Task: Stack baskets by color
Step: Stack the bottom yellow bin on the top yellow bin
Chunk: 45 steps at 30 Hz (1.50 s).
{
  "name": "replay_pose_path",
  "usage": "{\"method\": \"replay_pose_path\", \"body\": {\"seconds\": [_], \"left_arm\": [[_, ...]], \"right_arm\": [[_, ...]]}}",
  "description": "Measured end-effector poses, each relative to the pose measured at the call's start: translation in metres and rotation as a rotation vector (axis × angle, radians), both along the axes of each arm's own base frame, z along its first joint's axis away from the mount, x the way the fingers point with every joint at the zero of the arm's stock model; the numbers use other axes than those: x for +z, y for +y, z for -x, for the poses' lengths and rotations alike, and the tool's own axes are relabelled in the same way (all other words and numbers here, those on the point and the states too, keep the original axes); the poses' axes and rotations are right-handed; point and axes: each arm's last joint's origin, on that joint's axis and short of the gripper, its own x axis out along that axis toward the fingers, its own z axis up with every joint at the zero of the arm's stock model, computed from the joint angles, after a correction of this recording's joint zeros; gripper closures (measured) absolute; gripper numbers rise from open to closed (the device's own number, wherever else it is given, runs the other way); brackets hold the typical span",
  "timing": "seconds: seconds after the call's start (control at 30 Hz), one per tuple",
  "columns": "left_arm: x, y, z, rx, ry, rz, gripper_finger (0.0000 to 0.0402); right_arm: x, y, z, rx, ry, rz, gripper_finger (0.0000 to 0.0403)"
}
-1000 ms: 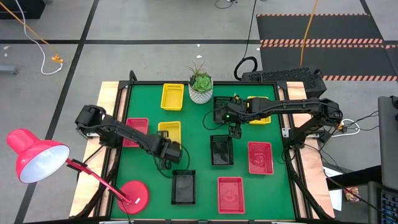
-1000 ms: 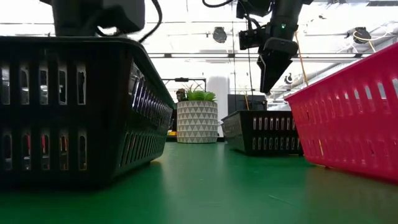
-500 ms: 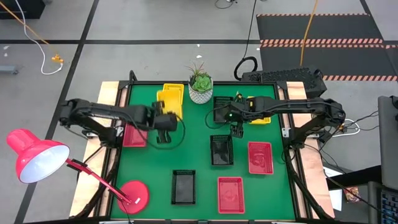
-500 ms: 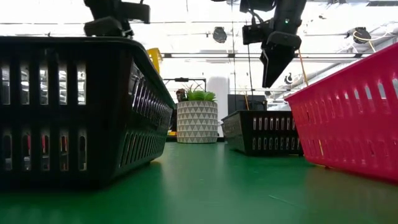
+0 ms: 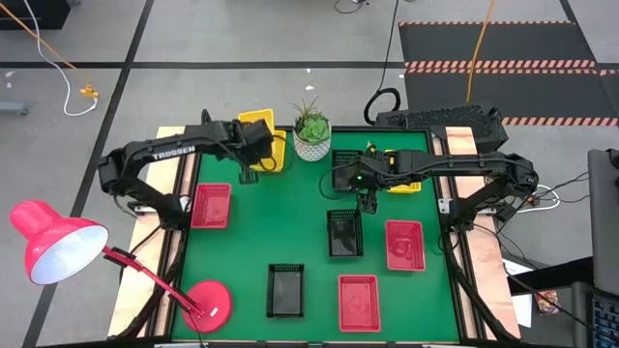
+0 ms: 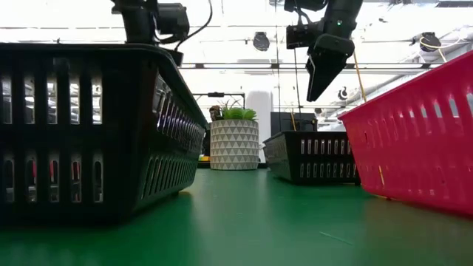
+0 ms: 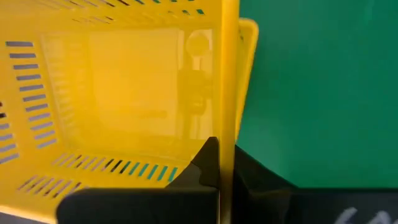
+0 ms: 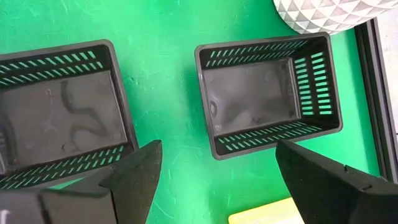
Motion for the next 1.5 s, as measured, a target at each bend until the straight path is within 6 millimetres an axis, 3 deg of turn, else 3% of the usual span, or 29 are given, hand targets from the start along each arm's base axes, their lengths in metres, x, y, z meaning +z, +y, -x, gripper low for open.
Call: {"method": "replay_pose_path", "body": {"seconds": [0.2, 0.5, 0.87, 1.1, 1.5], "left_arm": [[-0.012, 0.018, -0.006, -0.034, -0.009, 0.022, 0.0401], [-0.056, 0.037, -0.023, -0.06, 0.119, 0.082, 0.0401], [-0.089, 0.044, -0.033, -0.058, 0.206, 0.132, 0.0388], [-0.087, 0.045, -0.033, -0.022, 0.187, 0.126, 0.0315], [-0.08, 0.042, -0.027, 0.051, 0.248, 0.057, 0.0121]], "right_arm": [[0.0, 0.0, 0.0, 0.001, -0.003, 0.001, 0.0094], [0.0, 0.0, 0.0, 0.001, -0.003, 0.001, 0.0094], [0.0, 0.0, 0.0, 0.0, -0.003, 0.001, 0.0094], [0.0, 0.0, 0.0, 0.001, -0.002, -0.001, 0.0094], [0.0, 0.0, 0.0, 0.006, -0.001, 0.001, 0.0094]]}}
